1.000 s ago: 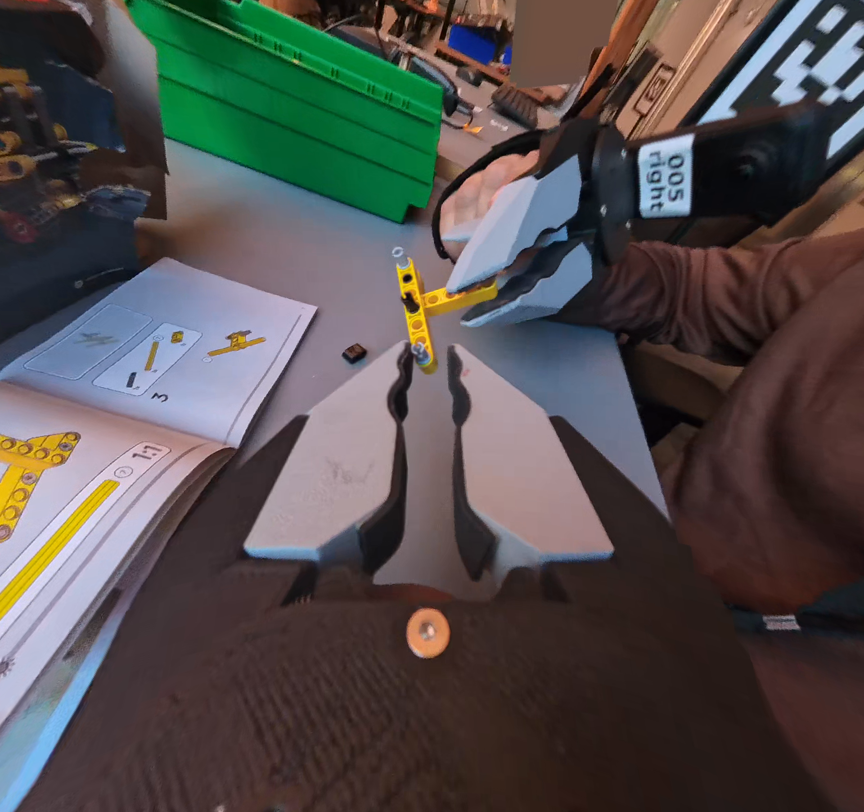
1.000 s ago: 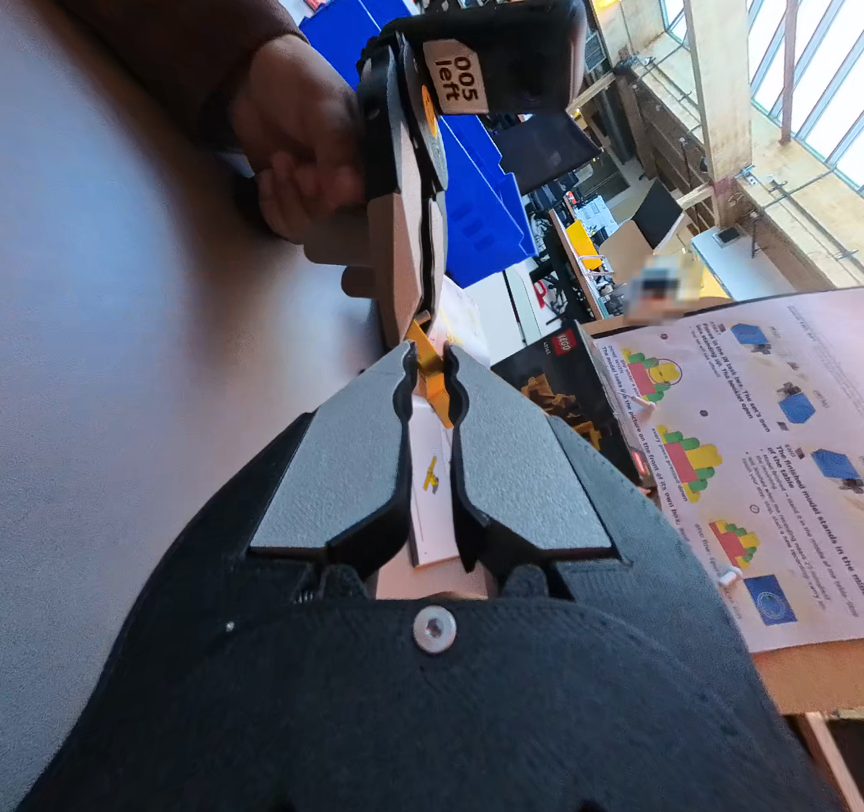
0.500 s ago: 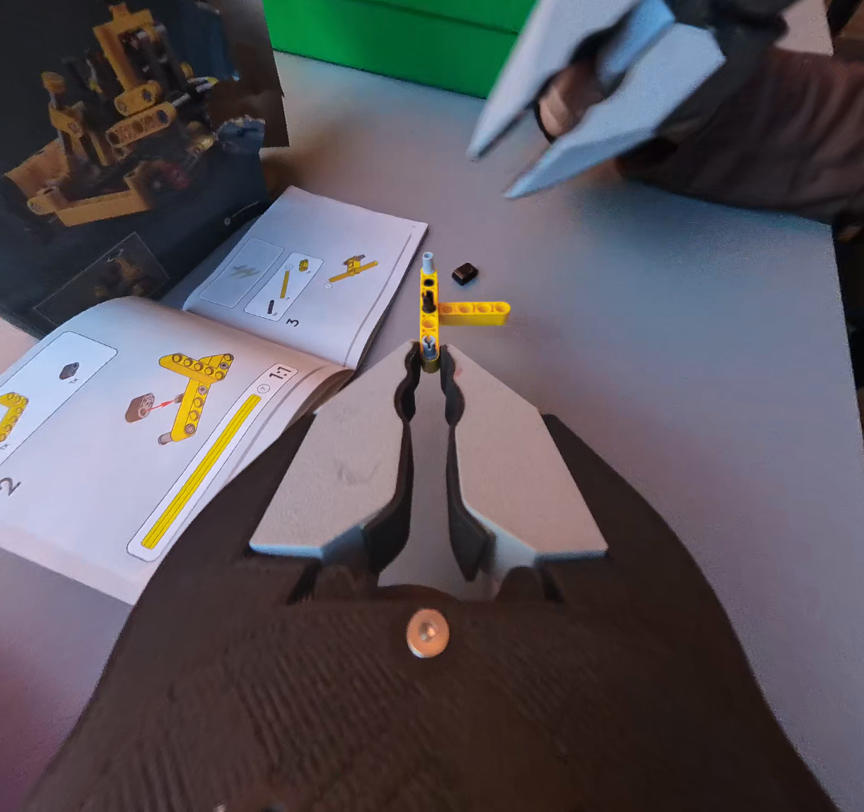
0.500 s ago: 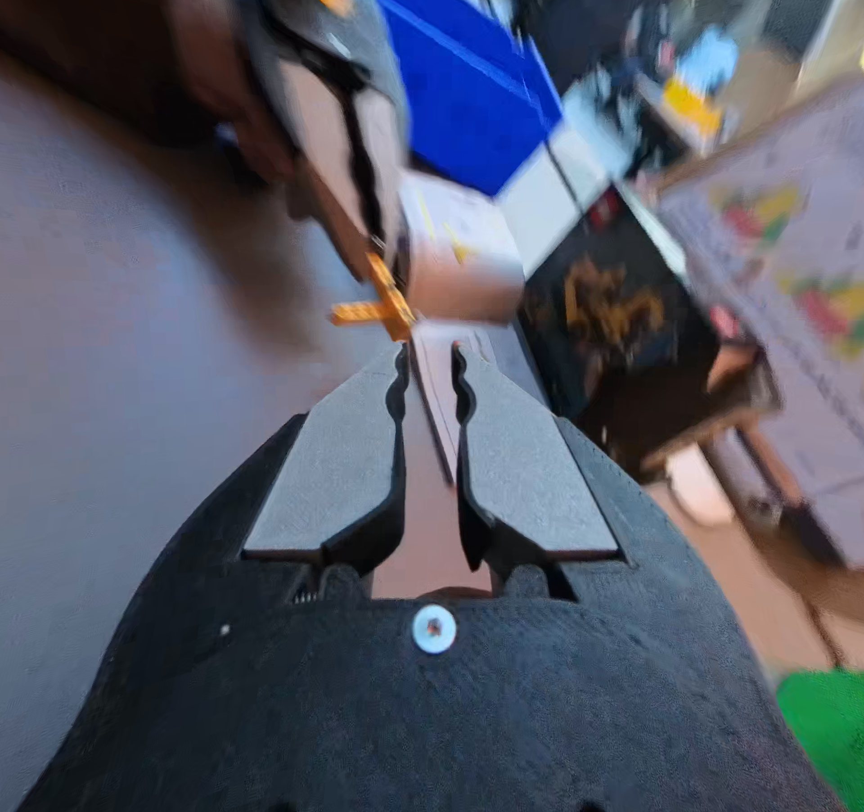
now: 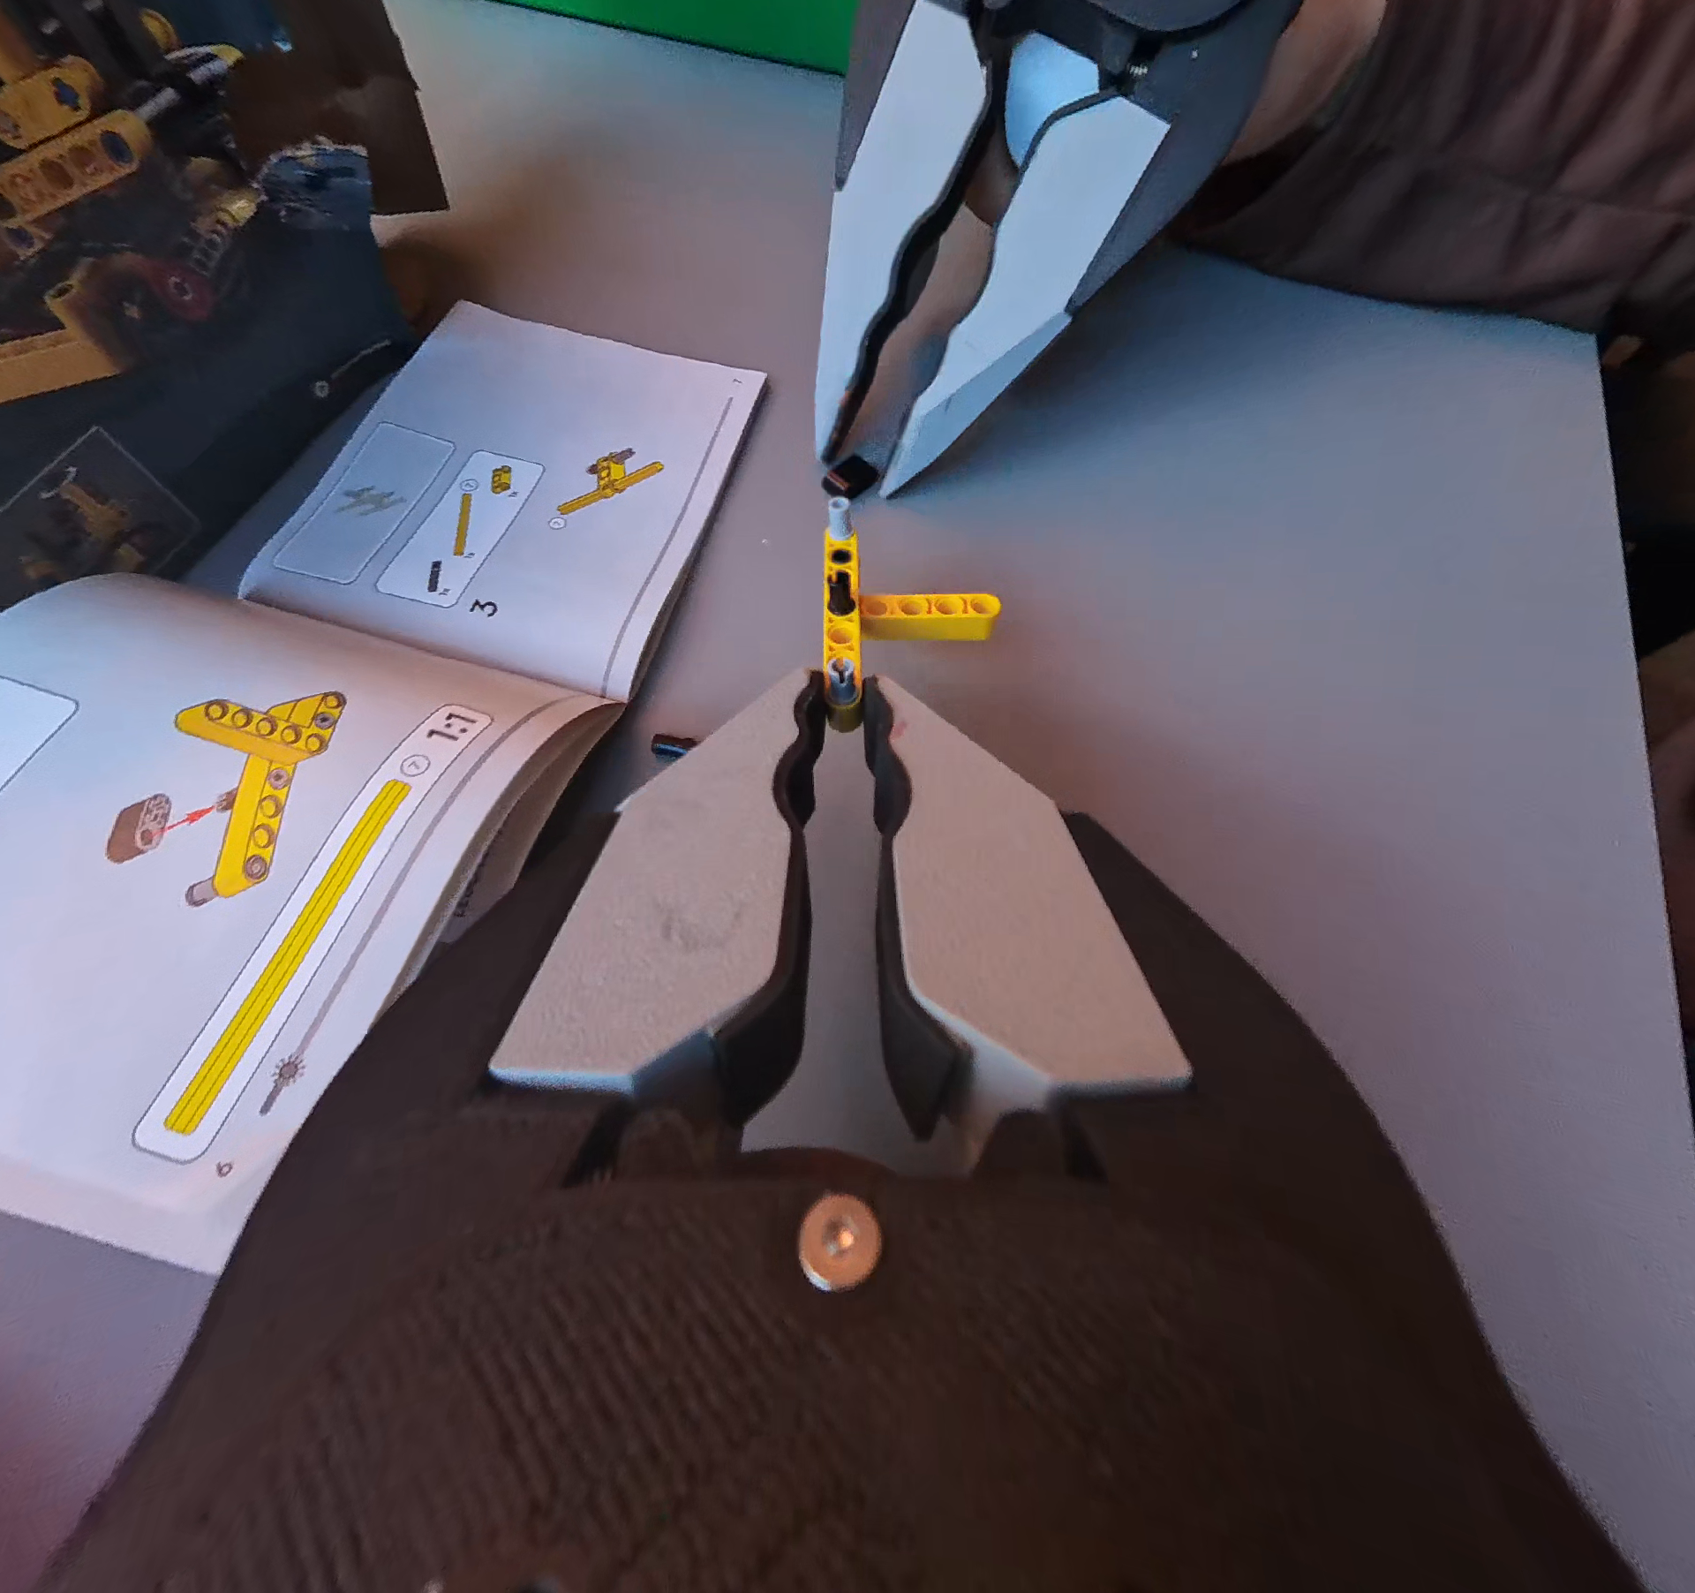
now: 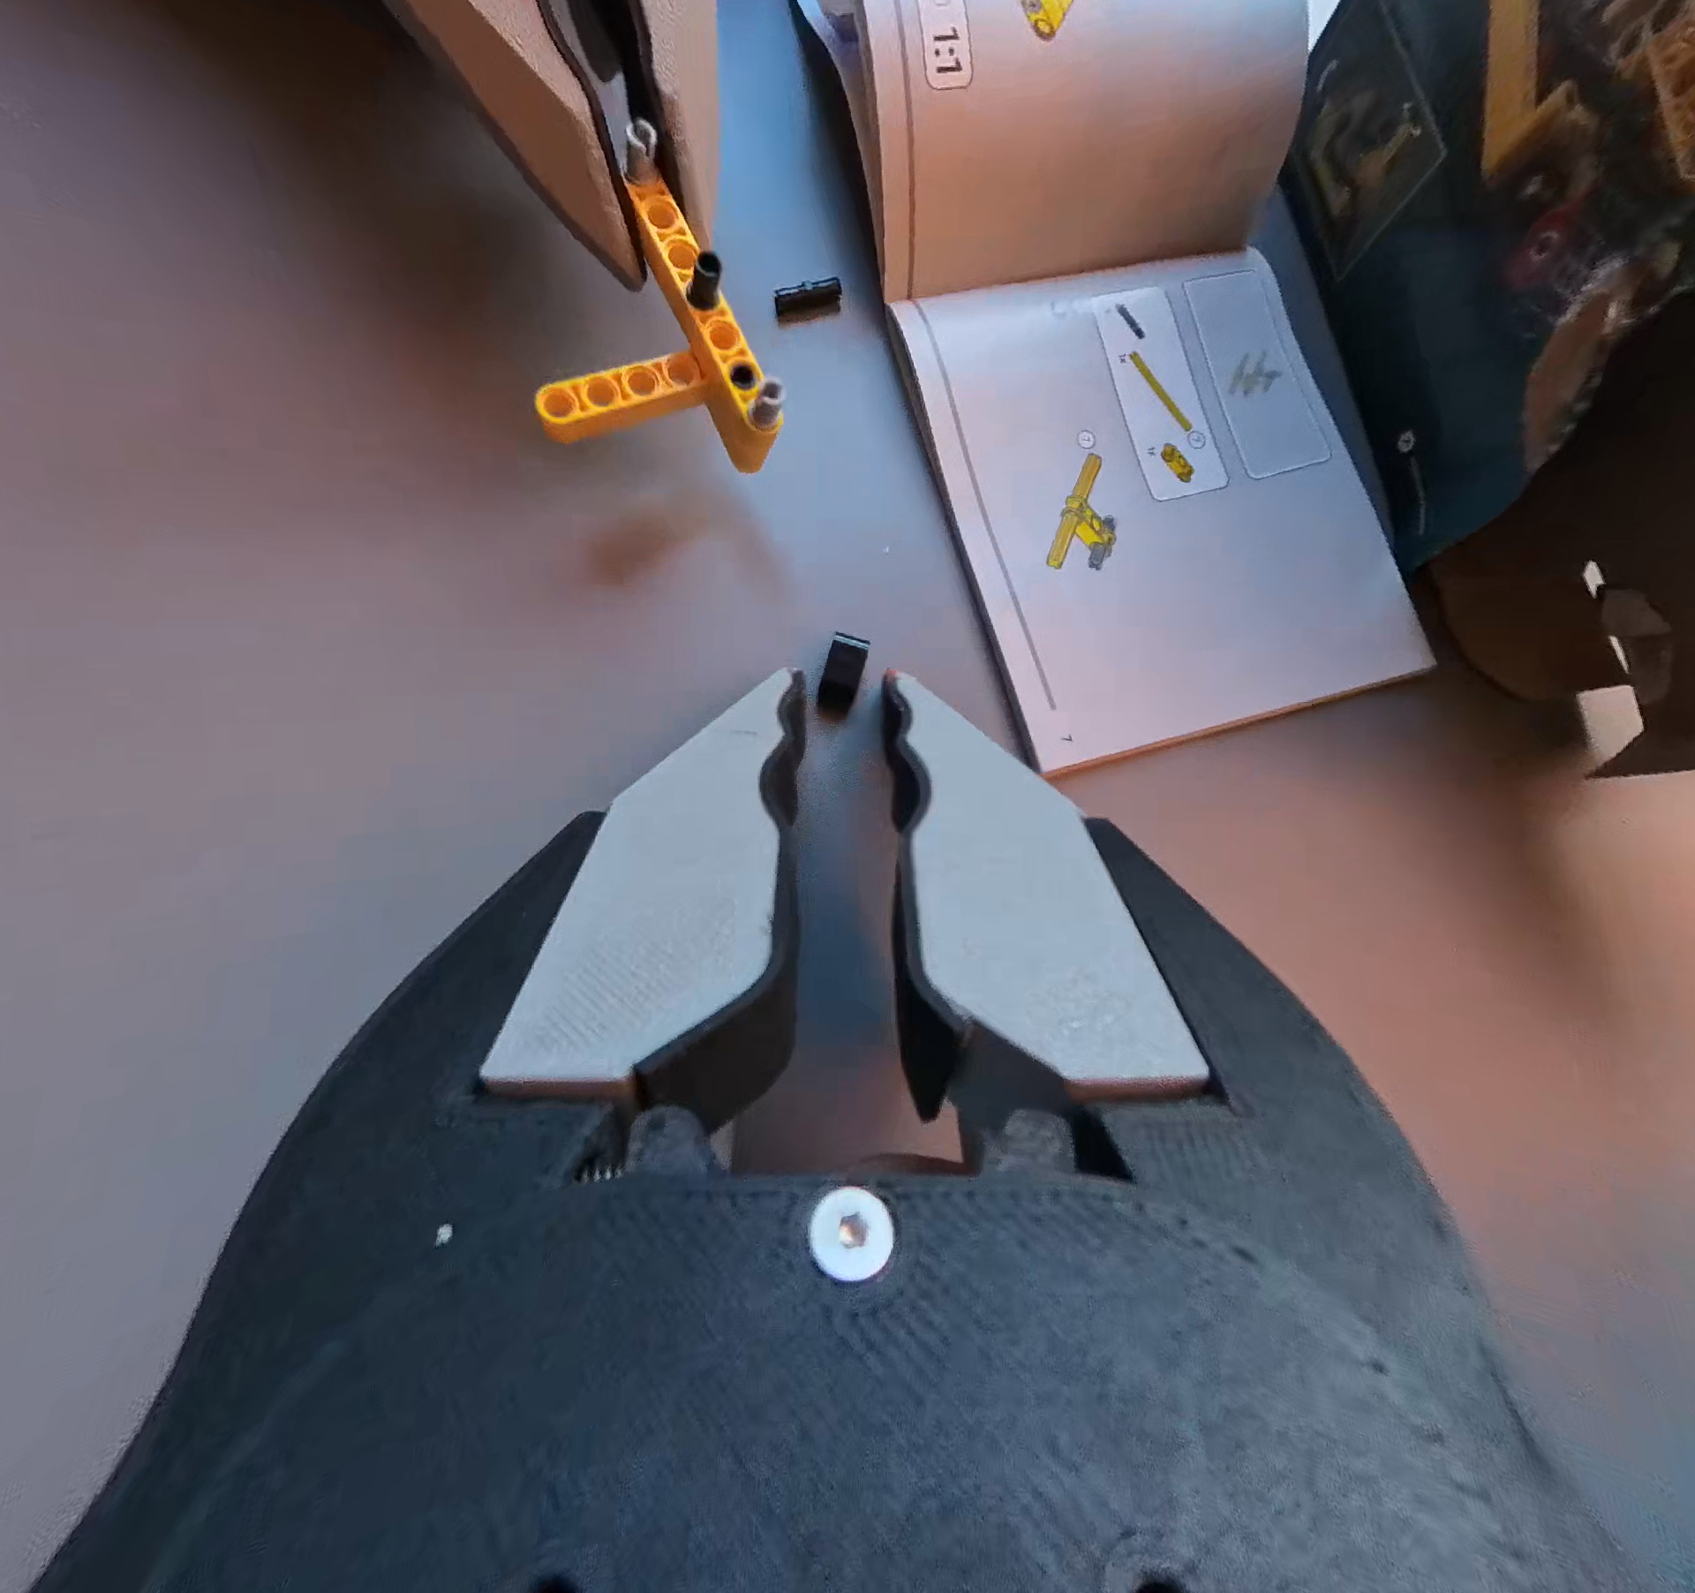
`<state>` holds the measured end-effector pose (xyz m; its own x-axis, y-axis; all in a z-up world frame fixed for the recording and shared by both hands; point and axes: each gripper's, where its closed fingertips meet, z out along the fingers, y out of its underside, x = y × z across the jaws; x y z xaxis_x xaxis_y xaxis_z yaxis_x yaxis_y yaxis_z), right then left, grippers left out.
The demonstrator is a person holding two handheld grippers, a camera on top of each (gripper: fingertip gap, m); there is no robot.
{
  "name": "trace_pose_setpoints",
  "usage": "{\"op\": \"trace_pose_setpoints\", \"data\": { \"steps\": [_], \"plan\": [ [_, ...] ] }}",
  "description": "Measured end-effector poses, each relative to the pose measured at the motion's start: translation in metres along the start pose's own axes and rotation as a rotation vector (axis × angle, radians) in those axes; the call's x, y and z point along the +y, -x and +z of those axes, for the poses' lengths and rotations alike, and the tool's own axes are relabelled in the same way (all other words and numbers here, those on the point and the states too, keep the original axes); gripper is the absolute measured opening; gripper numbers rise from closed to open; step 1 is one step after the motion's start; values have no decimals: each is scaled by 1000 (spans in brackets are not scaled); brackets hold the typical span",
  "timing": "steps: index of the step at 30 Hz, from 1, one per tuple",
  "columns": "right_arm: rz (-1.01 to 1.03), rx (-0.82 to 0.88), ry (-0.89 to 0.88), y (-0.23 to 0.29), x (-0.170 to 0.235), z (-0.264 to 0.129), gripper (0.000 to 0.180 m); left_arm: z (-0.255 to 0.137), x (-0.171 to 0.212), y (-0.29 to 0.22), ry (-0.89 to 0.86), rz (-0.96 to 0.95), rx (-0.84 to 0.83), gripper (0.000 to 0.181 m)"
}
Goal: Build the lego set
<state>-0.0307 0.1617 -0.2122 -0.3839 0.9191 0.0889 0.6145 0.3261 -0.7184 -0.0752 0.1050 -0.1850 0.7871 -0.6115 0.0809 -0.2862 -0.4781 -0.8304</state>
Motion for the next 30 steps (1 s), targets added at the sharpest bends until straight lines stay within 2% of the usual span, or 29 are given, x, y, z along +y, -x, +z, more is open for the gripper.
{"op": "trace_pose_setpoints", "data": {
  "steps": [1, 10, 17, 27, 30],
  "plan": [
    [-8, -1, 2, 1, 0, 1, 7, 1, 1, 0, 6, 7, -2, 5],
    [-244, 106, 26, 4, -5, 0, 6, 2, 2, 1, 16, 0, -8, 5],
    [-346, 30, -4, 25, -8, -6, 8, 2, 2, 1, 18, 1, -12, 5],
    [-226, 39, 1, 14, -7, -6, 18, 2, 3, 0, 22, 8, -14, 5],
    [-215, 35, 30, 14, -2, -1, 6, 3, 3, 0, 25, 10, -14, 5]
  ]
}}
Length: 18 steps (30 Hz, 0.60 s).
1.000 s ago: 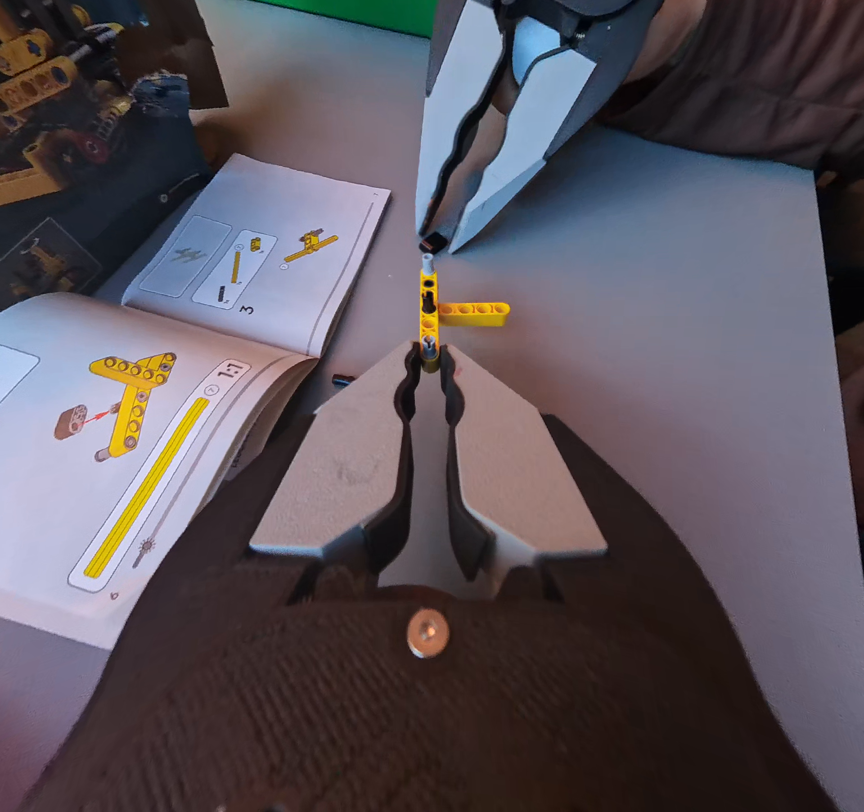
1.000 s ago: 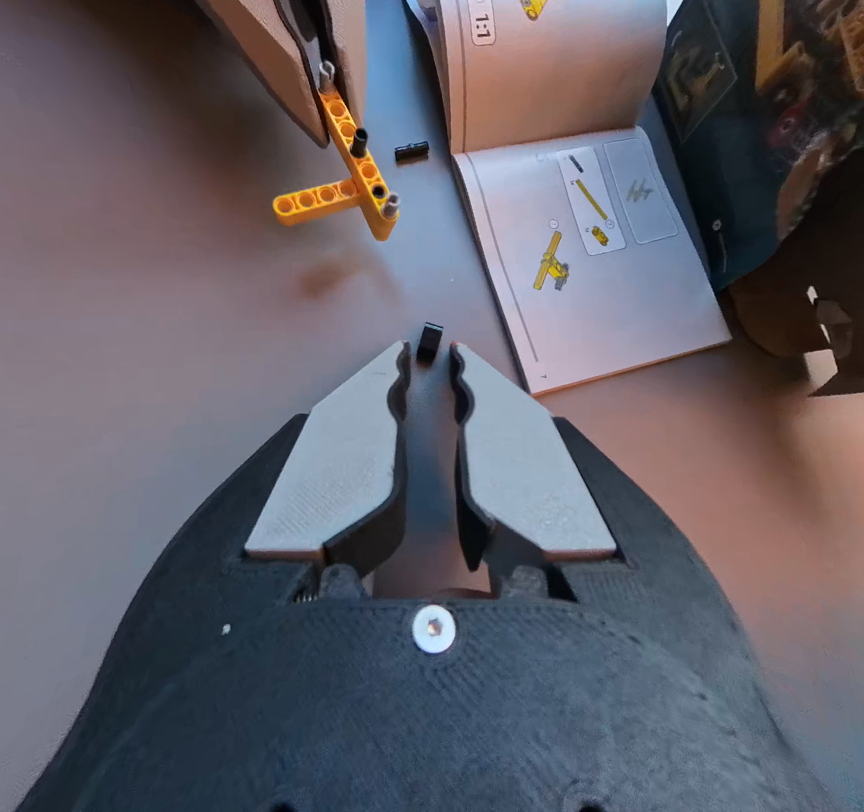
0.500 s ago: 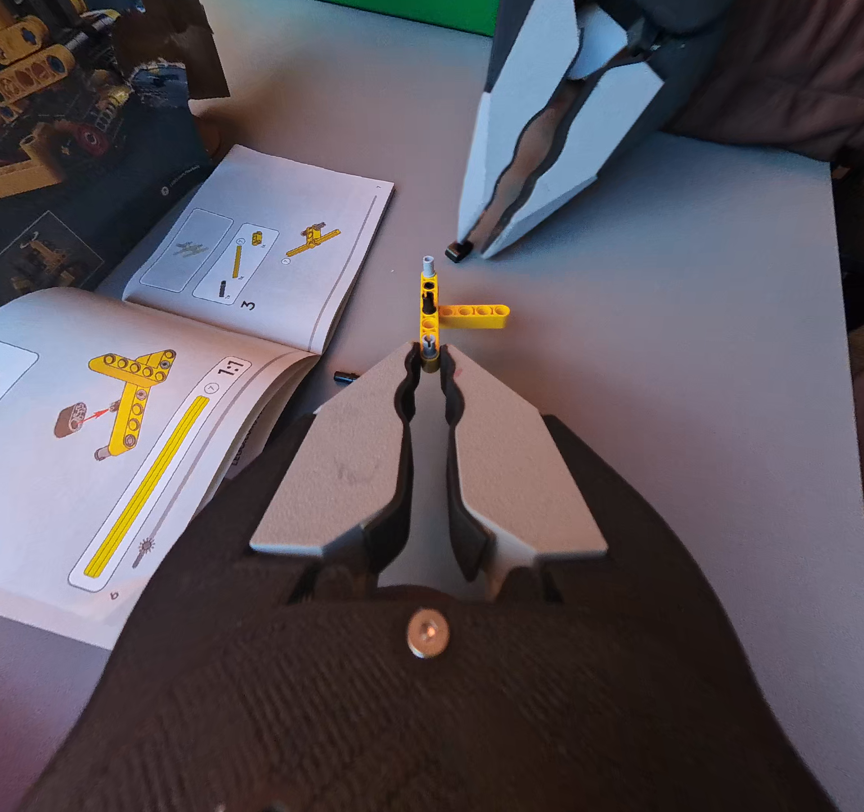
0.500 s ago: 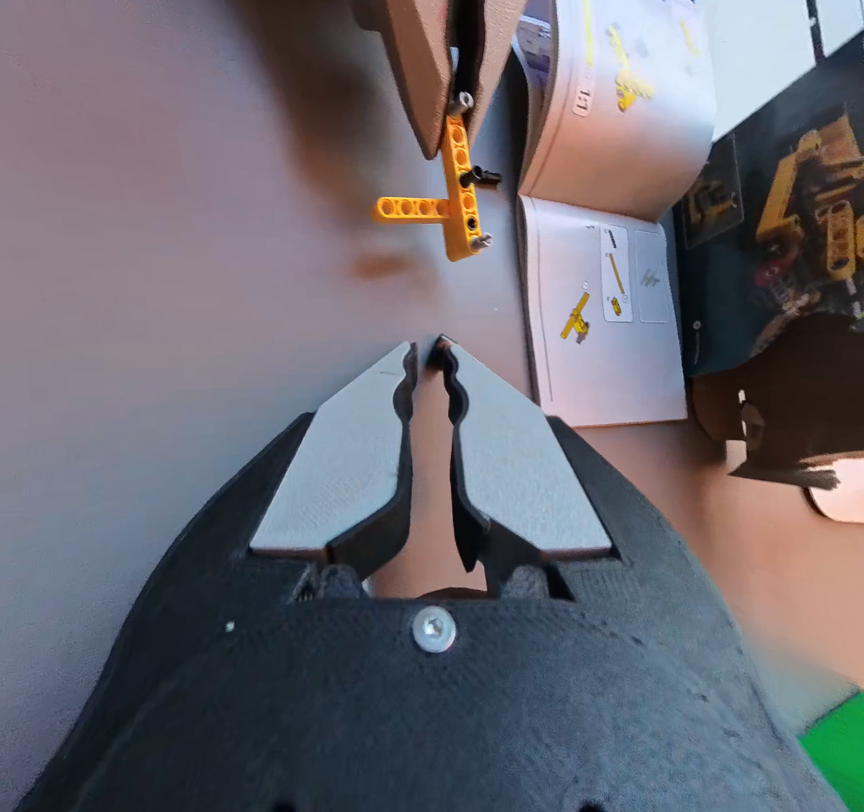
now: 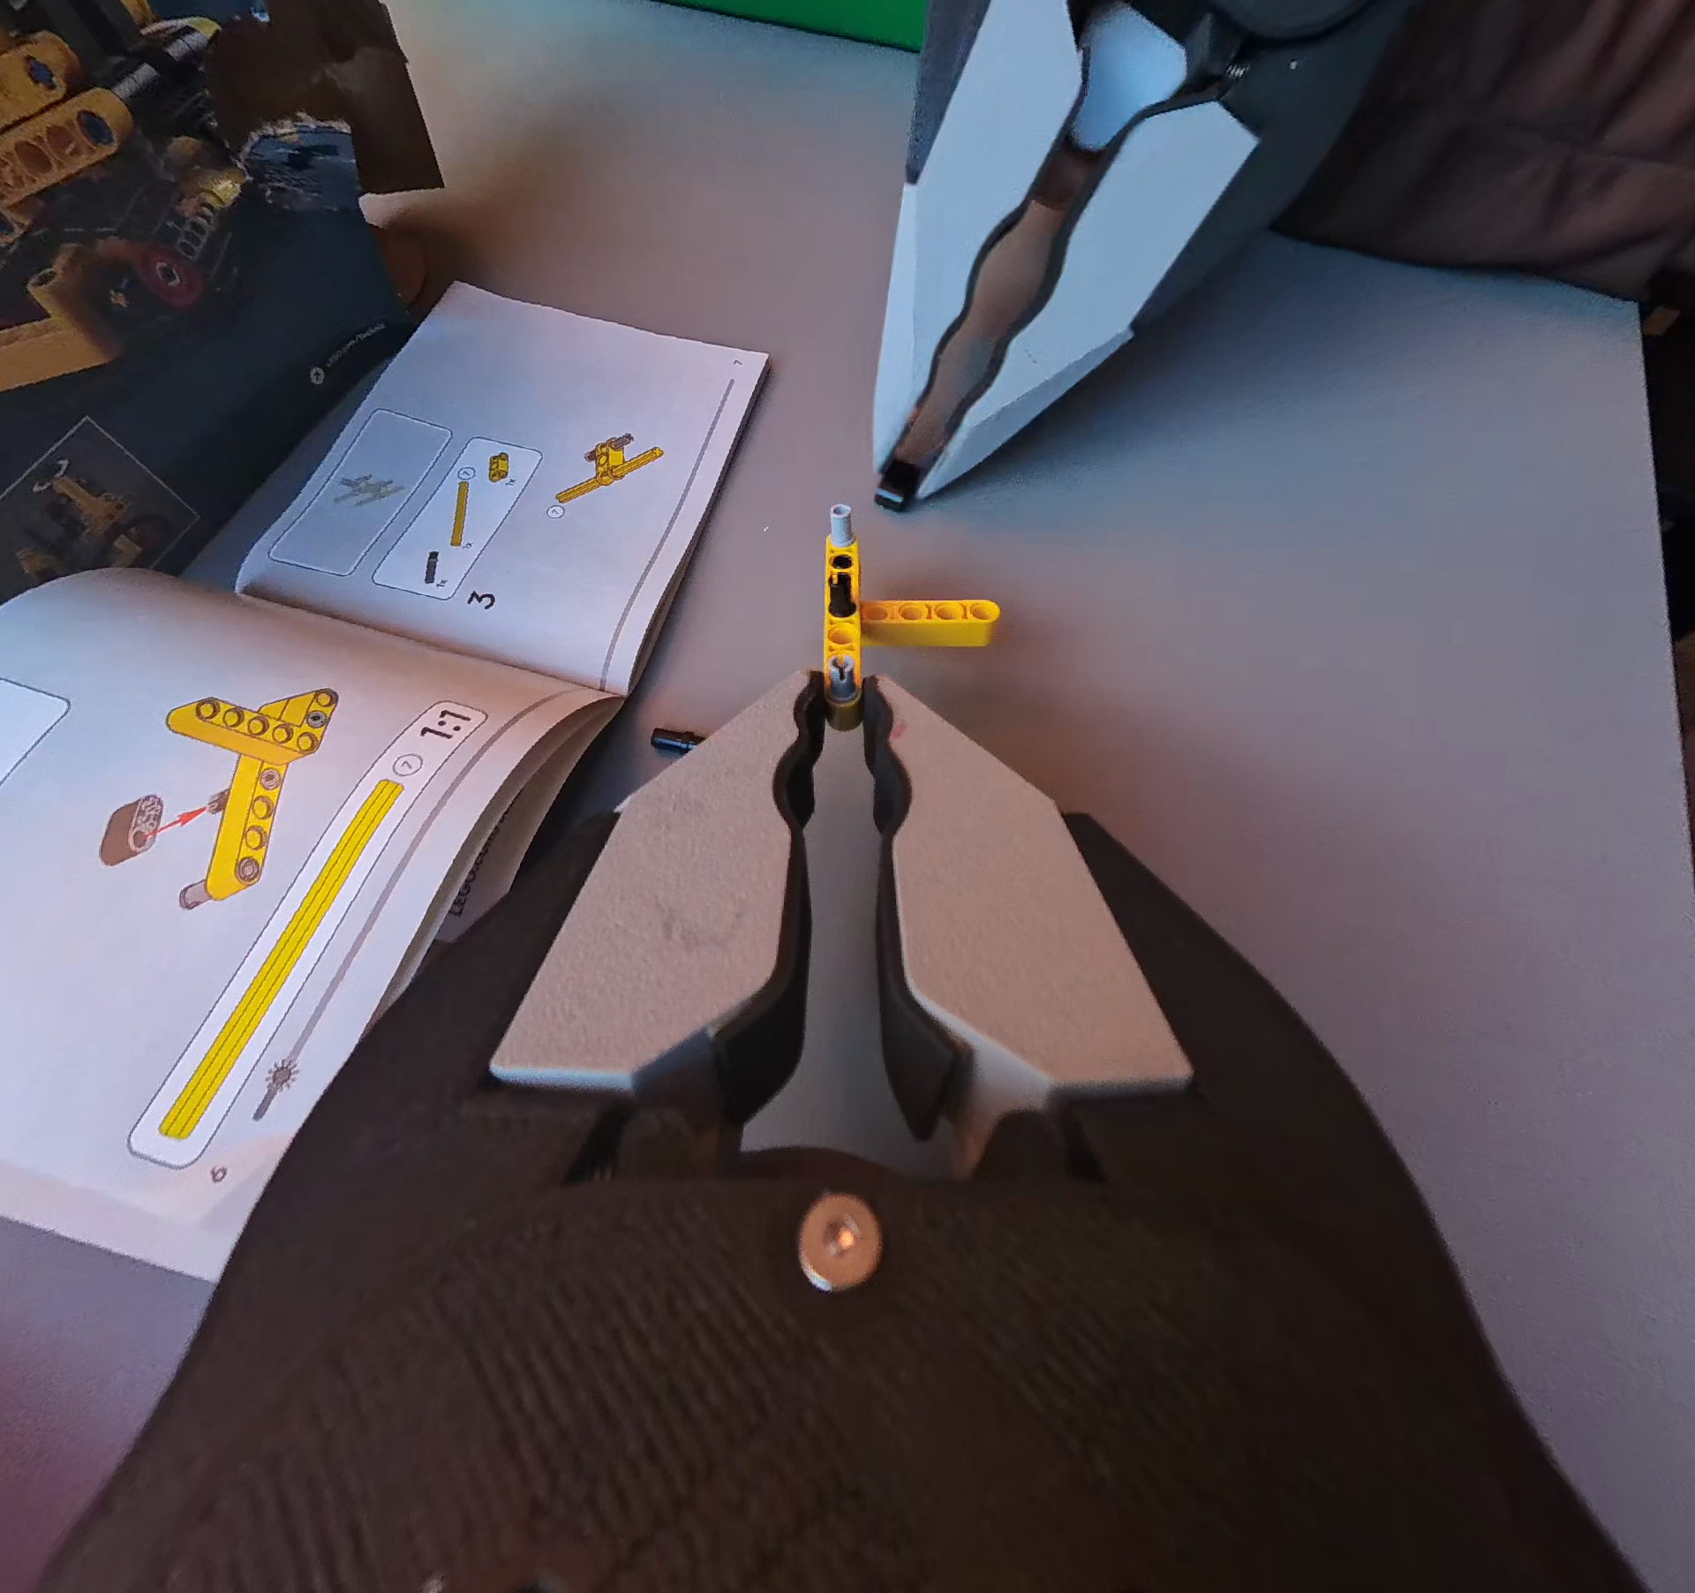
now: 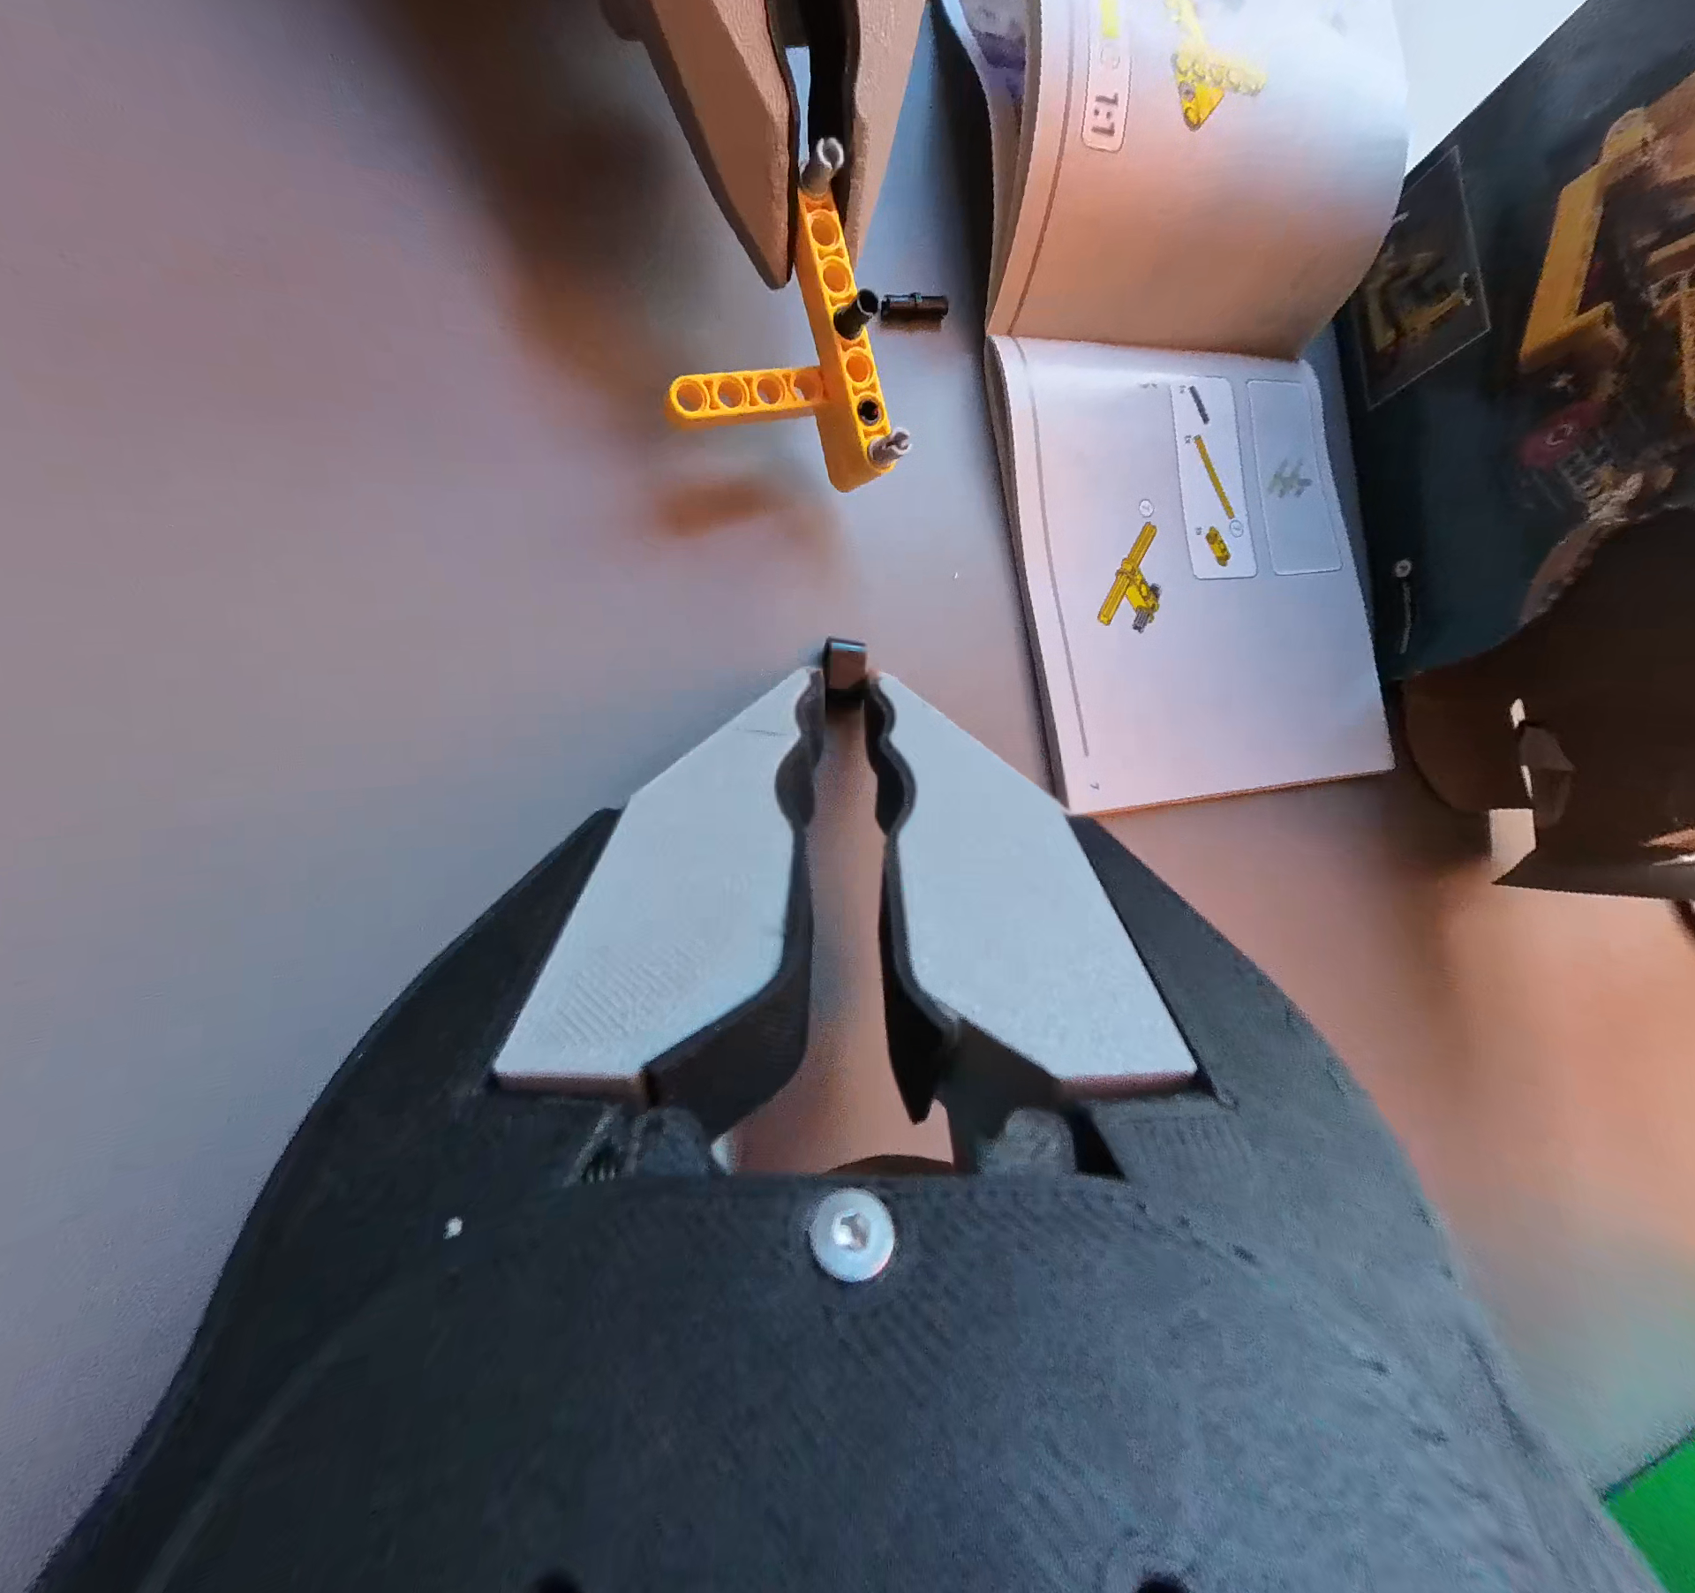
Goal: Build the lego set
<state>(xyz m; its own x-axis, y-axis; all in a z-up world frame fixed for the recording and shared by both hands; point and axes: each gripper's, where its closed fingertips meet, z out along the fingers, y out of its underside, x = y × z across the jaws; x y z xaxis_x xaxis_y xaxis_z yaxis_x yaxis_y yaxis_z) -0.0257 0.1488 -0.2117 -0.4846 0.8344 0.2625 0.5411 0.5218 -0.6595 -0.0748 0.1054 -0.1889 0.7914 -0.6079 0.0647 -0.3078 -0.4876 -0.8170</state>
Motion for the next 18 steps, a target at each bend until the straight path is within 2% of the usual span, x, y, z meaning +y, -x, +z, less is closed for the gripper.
{"op": "trace_pose_setpoints", "data": {
  "steps": [9, 18],
  "plan": [
    [108, -47, -138, -4, -19, -11, 5, 4, 7, -8, 53, 48, 15, 5],
    [115, -37, -167, -5, -25, -8, 5, 7, 15, -8, 103, 59, 3, 8]
  ]
}}
